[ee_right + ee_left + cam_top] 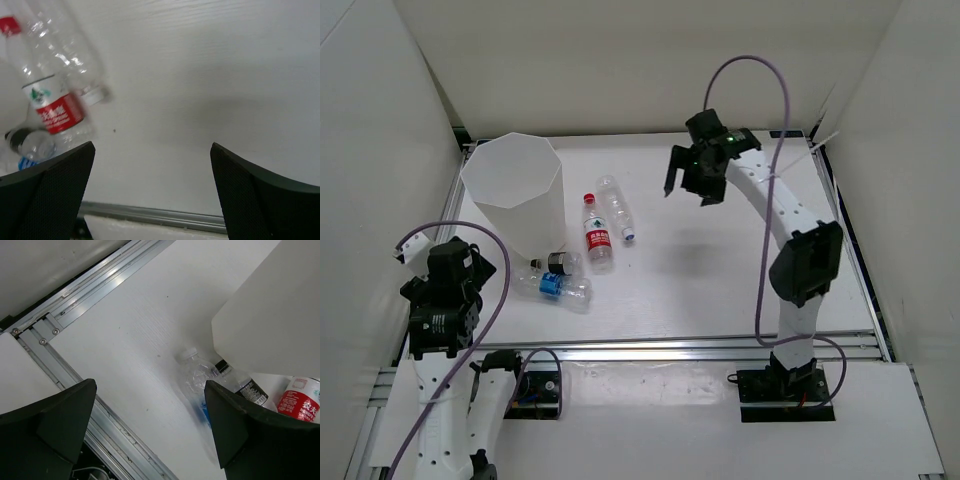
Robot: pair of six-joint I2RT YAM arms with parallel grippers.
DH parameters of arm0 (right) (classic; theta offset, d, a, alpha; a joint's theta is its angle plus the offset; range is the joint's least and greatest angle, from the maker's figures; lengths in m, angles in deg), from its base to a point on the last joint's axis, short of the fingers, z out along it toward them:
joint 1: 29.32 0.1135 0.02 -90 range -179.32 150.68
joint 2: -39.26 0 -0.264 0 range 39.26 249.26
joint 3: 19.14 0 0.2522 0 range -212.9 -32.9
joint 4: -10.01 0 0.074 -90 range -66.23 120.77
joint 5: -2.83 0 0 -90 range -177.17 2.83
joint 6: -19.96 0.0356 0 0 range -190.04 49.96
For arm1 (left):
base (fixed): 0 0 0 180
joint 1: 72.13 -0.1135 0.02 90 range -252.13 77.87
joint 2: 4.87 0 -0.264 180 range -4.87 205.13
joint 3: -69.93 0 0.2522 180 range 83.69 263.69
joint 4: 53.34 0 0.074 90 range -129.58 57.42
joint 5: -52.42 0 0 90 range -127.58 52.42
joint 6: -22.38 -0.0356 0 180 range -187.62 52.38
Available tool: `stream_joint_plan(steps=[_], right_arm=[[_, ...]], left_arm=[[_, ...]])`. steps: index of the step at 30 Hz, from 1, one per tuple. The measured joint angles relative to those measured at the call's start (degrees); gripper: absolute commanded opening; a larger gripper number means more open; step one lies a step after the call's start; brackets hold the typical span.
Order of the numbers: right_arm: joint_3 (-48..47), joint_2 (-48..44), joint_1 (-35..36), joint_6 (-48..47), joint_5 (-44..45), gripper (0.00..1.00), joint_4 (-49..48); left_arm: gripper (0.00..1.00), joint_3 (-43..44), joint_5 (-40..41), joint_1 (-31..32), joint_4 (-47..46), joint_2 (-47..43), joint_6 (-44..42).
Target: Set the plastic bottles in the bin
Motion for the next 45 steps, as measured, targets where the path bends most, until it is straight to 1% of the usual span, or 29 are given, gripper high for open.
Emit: stream_joint_plan(steps=[4,6,8,12,16,24,31,32,33,36,37,38,39,41,42,43,45], right_arm=[[-10.7,10.3,2.5,-3.1,-10.7,1.00,-0.6],[-13.2,14.0,3.3,-4.2,-14.8,1.00,-2.4],[-13.5,16.7,4.1,-5.5,-17.7,1.00,-4.3],[-13.9,21.2,6.4,-8.0,-20.7,1.00,-6.7],[-17.2,26.7,8.0,-9.1,-24.3,1.00,-8.8],[-23.0,35.5,7.1,-8.7,-29.3,1.00,-14.7],[-24.3,38.5,6.2,-6.5,-31.9,1.00,-20.7],[-24.3,38.7,6.1,-6.1,-32.3,0.96,-21.4],[-24.3,39.0,6.1,-5.9,-32.6,0.87,-22.1],[-24.3,40.0,6.1,-5.4,-33.3,0.68,-23.1],[-24.2,40.3,6.1,-5.3,-33.6,0.59,-23.5],[-24.0,40.3,6.1,-4.8,-34.0,0.56,-23.9],[-23.5,40.3,6.0,-4.6,-34.4,0.46,-24.1],[-22.7,40.3,5.8,-4.5,-35.6,0.38,-25.2],[-22.2,40.2,5.6,-4.3,-36.6,0.27,-25.8],[-21.7,40.1,5.3,-3.9,-37.4,0.24,-26.1],[-20.4,39.3,4.8,-3.8,-38.2,0.20,-26.1]], left_arm=[[1.00,0.0,1.3,0.0,0.5,2.2,1.4],[1.00,0.0,1.5,0.0,1.1,3.2,1.7],[1.00,0.0,1.5,0.0,1.6,3.7,1.7],[1.00,0.0,1.4,0.0,1.7,3.6,1.3],[1.00,0.0,0.8,0.0,1.6,3.3,0.2],[1.00,0.0,-1.8,0.0,1.5,2.6,-1.2],[1.00,1.4,-3.0,0.1,2.8,4.5,-1.3],[1.00,1.5,-3.1,0.1,3.0,4.7,-1.3],[1.00,1.7,-3.1,0.1,3.3,5.0,-1.4],[1.00,2.3,-3.0,0.1,3.4,5.7,-1.5],[1.00,2.6,-3.0,0.1,3.5,6.0,-1.5],[1.00,2.9,-3.0,0.1,3.6,6.3,-1.6],[1.00,3.0,-3.0,0.2,3.6,6.5,-1.6],[1.00,3.4,-3.0,0.2,3.8,6.9,-1.7],[1.00,3.5,-2.9,0.2,3.8,7.0,-1.8],[1.00,3.6,-2.8,0.2,3.9,7.1,-1.8],[1.00,3.6,-2.5,0.2,3.9,7.0,-2.2]])
